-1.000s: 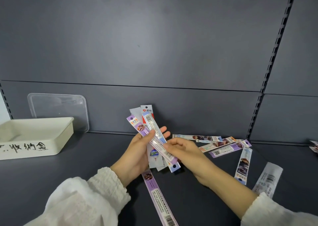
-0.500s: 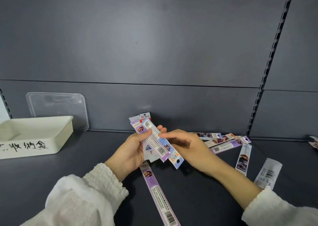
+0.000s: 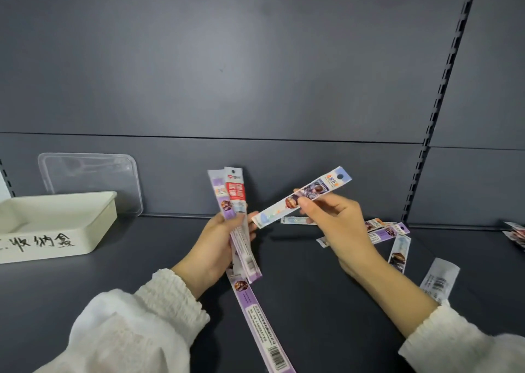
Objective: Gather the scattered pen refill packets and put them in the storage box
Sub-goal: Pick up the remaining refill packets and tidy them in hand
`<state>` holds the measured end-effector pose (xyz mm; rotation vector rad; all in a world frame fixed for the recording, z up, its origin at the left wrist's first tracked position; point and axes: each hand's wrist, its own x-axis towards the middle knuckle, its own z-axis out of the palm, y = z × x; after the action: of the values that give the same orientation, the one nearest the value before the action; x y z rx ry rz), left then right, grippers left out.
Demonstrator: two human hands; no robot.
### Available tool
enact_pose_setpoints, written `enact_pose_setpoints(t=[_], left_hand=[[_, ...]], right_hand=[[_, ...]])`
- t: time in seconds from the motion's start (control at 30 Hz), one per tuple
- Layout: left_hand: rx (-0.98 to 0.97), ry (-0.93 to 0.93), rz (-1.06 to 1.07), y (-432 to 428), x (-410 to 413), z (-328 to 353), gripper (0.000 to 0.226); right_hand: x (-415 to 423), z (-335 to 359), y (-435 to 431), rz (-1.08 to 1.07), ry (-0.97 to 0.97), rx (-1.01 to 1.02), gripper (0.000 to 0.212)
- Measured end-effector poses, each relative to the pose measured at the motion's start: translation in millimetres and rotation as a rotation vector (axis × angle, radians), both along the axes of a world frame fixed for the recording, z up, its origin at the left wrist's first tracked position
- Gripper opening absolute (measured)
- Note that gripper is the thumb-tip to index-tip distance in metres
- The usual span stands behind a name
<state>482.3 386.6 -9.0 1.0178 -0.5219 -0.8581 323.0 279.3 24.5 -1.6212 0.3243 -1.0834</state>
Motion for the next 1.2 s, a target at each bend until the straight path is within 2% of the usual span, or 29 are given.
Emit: enact_pose_setpoints(t=[0.07,0.17,0.27,0.33,0.47,0.53,0.63,0.7,0.8,0.87,1.0,1.1,1.2], left_hand=[[0.054,-0.122,-0.088,2,-11,3,0.022],[0.060,-0.223,-0.326,8,-19,9,0.031],[0.013,-0.213,-0.476,12,-28,14,0.034],[0.014,-0.195,-0.504,13,-33,15,0.034],[0.031,-0.214,-0.451,9,-30,9,0.031],[-0.048,-0.100,-0.414,5,-23,8,0.025],[-0.150,0.054,-0.216,2,-7,11,0.011],[-0.201,0.062,-0.076,2,4,14,0.018],[-0.227,0.050,0.072,3,10,14,0.021],[-0.205,0.017,0.114,4,9,13,0.019],[-0.148,-0.029,0.082,4,6,11,0.014],[-0.143,-0.018,-0.019,4,4,10,0.017],[-0.068,-0.123,-0.012,2,1,5,0.027]], right_hand=[[0,-1,0,0.025,0.036,0.023,0.015],[0,-3,-1,0.057,0.097,0.009,0.014],[2,-5,2,0.130,0.096,0.012,0.019],[4,-9,4,0.138,0.093,-0.028,0.025],[12,-15,7,0.085,0.108,-0.051,0.036],[15,-19,6,0.027,0.141,-0.029,0.032],[15,-24,9,0.039,0.261,-0.051,0.023],[14,-27,19,0.117,0.434,-0.227,0.032],[14,-32,36,0.161,0.814,-0.642,0.055],[17,-34,42,0.203,0.946,-0.767,0.056],[16,-30,24,0.066,0.952,-0.700,0.041],[9,-26,0,-0.021,0.930,-0.478,0.021],[2,-24,-14,-0.008,0.954,-0.324,0.010]])
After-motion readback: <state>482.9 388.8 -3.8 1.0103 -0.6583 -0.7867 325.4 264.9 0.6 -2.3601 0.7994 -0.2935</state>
